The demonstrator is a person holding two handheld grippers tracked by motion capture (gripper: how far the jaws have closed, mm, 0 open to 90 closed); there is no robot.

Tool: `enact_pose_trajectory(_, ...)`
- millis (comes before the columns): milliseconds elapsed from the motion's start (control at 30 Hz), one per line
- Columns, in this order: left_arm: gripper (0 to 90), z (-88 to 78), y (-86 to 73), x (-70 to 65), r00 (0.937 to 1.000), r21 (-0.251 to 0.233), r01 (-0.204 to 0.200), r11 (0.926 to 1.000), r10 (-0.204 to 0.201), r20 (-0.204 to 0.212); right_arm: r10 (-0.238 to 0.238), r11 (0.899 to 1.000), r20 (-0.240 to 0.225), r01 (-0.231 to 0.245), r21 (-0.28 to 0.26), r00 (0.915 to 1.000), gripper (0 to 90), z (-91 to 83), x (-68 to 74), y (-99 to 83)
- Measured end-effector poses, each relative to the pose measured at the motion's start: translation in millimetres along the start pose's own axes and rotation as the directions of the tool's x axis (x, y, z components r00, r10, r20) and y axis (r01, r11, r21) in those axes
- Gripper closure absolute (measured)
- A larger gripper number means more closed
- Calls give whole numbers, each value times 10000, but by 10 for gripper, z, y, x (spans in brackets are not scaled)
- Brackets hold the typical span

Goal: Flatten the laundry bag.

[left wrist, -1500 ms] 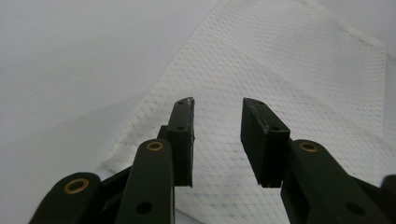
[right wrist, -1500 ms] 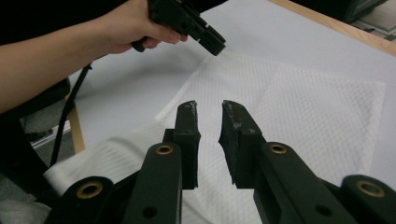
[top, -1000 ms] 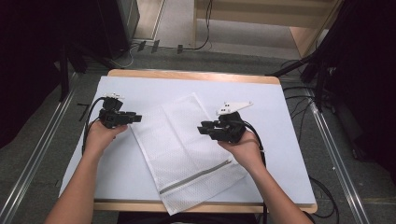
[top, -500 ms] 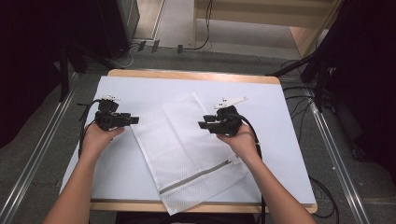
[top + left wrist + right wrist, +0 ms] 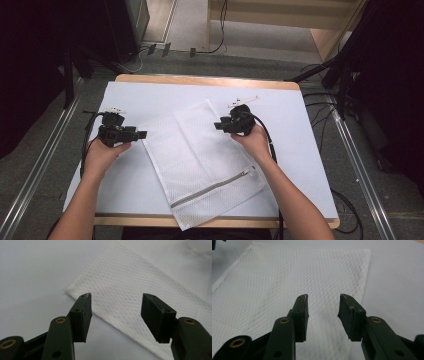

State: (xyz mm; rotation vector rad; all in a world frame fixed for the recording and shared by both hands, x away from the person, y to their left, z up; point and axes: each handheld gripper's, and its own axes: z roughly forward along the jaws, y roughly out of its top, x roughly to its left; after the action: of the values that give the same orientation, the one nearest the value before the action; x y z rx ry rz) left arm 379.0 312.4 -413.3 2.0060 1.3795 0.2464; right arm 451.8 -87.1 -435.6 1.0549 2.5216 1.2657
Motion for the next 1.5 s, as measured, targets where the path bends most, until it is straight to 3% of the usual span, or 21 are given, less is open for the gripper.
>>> enact_pose_trajectory(267,437,-18,-183,-69,9995,-249,291,9993,-293,-73,136,9998,69,-137,111,9999,614,145,-63,-19)
enact_pose_trajectory(433,457,15,-270,-87,9997,42,148,9999,-147,-189,286,9995,308,-290,120,9991,618,191,-160,-58)
enact_pose_trajectory(567,462,19,-312,-93,9998,9,168,9999,-167,-124,412,9990,429,-418,148,9982,624,235,-207,-80)
enact_pose_trajectory(833,467,-12,-340,-75,9994,-107,307,9995,-309,-124,339,9983,574,-366,455,9978,649,378,-223,-96)
enact_pose_trajectory(1033,473,-23,-345,-70,9996,-165,229,9996,-232,-181,389,9985,506,-408,361,9980,709,413,-227,-84)
enact_pose_trajectory(1233,475,-24,-343,-62,9997,-162,192,9997,-194,-138,364,9984,1047,-406,391,9938,680,389,-291,-93)
enact_pose_trajectory(1300,475,-23,-342,-61,9996,-165,244,9996,-247,-144,528,9979,994,-563,326,9936,694,389,-304,-95)
enact_pose_trajectory(1367,475,-26,-342,-62,9996,-179,243,9995,-245,-115,383,9986,1024,-419,337,9940,737,399,-296,-92)
enact_pose_trajectory(1500,485,-35,-337,-76,9998,-262,138,9996,-141,-101,679,9968,749,-709,372,9949,858,423,-298,-78)
